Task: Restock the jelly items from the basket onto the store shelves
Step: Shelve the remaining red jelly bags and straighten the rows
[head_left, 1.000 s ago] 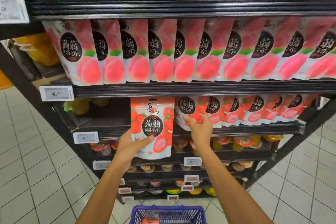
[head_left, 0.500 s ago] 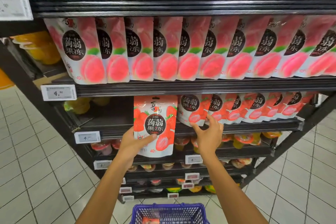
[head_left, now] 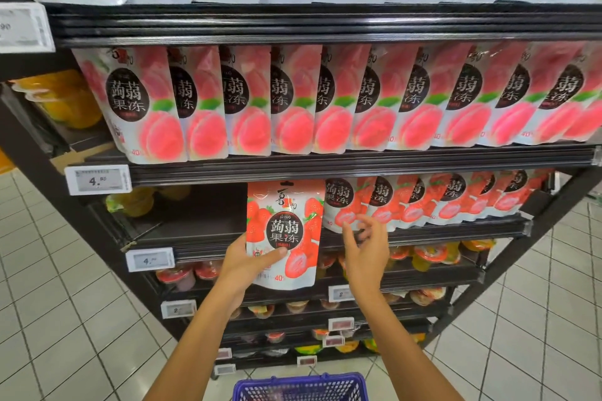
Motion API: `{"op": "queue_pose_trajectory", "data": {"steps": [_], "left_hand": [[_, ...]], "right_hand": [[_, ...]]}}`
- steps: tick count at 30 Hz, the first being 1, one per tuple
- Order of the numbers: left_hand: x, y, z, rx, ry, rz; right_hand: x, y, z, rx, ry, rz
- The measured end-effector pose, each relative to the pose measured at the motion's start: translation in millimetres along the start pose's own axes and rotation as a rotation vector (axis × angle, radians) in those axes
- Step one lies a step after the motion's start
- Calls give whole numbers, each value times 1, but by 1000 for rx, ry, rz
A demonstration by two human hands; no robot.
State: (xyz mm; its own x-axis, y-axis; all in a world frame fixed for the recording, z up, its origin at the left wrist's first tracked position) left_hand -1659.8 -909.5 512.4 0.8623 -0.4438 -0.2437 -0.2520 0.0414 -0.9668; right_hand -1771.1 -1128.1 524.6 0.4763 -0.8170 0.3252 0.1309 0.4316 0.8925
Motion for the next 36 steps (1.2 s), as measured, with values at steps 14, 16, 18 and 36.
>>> {"op": "queue_pose_trajectory", "data": {"steps": [14,16,18,36], "left_hand": [[10,-25,-7,29,-168,-276],[6,-27,-7,108,-263,-349],[5,-28,-20,224,-174,-408],[18,-10,-54,212,30,-358]], "right_hand": [[-1,31,-39,325,481,-176],[8,34,-38,310,408,-159],[15,37,-39,324,378,-156],[-1,13,-39,-161,284,31]]}}
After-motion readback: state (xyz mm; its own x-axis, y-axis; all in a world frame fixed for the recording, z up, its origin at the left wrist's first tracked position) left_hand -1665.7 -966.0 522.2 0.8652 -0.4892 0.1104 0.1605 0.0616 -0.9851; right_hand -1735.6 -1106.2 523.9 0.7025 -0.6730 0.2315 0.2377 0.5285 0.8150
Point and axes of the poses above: each hand's wrist, its own x-axis towards the middle knuckle, its own z-axis out of the back of the hand, y = z × x, the point moved 6 cm from there along x, towards the middle knuckle, and after that the axes turned 3 degrees about -x, right-handed, at the moved point
